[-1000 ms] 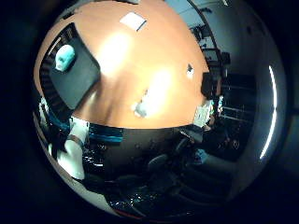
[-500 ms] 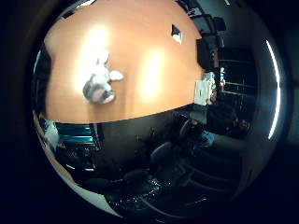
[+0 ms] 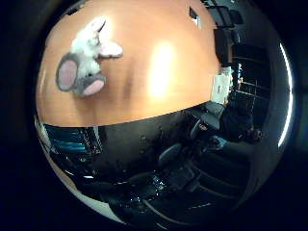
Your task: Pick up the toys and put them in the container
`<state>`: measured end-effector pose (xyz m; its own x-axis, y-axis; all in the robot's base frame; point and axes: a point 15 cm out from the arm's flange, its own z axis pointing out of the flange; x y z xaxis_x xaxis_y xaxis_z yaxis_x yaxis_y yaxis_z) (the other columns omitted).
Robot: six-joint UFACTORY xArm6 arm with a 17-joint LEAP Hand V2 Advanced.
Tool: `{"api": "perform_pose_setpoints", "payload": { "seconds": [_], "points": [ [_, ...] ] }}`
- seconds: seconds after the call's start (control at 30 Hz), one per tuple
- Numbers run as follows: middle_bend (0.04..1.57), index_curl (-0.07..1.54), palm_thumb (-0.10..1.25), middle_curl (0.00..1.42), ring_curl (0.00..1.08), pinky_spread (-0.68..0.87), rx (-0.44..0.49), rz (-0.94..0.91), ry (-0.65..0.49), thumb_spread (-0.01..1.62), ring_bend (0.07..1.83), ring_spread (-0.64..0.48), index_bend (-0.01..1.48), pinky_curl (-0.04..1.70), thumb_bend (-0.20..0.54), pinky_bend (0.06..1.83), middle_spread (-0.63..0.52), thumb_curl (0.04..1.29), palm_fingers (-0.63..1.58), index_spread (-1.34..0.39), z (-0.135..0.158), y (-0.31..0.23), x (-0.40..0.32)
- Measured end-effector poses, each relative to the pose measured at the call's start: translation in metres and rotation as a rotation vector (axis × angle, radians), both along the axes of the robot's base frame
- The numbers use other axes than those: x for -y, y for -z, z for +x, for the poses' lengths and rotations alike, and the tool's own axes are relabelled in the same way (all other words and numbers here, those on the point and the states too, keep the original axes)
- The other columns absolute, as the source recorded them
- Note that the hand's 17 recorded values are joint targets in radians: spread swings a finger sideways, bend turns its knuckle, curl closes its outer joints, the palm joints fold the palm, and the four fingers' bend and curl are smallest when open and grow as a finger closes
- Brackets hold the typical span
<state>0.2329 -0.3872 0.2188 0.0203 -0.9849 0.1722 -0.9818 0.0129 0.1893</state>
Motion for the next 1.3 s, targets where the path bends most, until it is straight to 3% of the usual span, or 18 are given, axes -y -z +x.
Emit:
{"api": "perform_pose_setpoints", "payload": {
  "seconds": [0.43,0.53,0.57,0.6,0.7,0.77,0.87,0.97,1.3],
  "points": [
    [0.27,0.29,0.60,0.36,0.24,0.40,-0.039,0.076,0.053,1.01,0.42,0.03,0.17,0.27,-0.023,0.47,-0.06,0.30,0.26,-0.37,-0.001,0.082,0.014],
    [0.29,0.28,0.65,0.36,0.26,0.36,-0.035,0.076,0.058,0.99,0.52,-0.07,0.15,0.26,-0.015,0.49,-0.11,0.31,0.42,-0.36,0.002,0.092,0.016],
    [0.33,0.28,0.67,0.38,0.27,0.31,-0.033,0.075,0.057,0.99,0.56,-0.12,0.16,0.25,-0.014,0.50,-0.14,0.32,0.50,-0.36,0.002,0.093,0.017],
    [0.41,0.29,0.70,0.41,0.30,0.20,-0.030,0.072,0.057,0.98,0.66,-0.17,0.18,0.26,-0.008,0.54,-0.18,0.32,0.71,-0.37,0.003,0.093,0.018],
    [0.61,0.37,0.82,0.54,0.42,-0.23,-0.004,0.051,0.053,0.97,0.90,-0.30,0.27,0.36,-0.008,0.81,-0.31,0.35,1.20,-0.45,0.008,0.091,0.024],
    [0.73,0.45,0.86,0.61,0.48,-0.29,0.028,0.023,0.049,0.96,0.99,-0.32,0.39,0.42,-0.009,0.94,-0.34,0.36,1.24,-0.48,0.013,0.085,0.032],
    [0.93,0.64,0.93,0.77,0.59,-0.29,0.055,-0.008,0.050,0.95,1.19,-0.31,0.66,0.55,-0.011,1.17,-0.35,0.39,1.15,-0.50,0.013,0.066,0.039],
    [1.05,0.79,1.02,0.88,0.66,-0.25,0.058,-0.026,0.047,0.95,1.31,-0.28,0.84,0.64,-0.003,1.27,-0.33,0.43,1.08,-0.47,0.006,0.044,0.040],
    [1.21,1.01,1.09,1.03,0.78,-0.19,-0.024,0.027,0.009,0.95,1.41,-0.25,0.98,0.84,-0.013,1.36,-0.27,0.55,0.95,-0.39,-0.026,-0.050,-0.008]
  ]
}}
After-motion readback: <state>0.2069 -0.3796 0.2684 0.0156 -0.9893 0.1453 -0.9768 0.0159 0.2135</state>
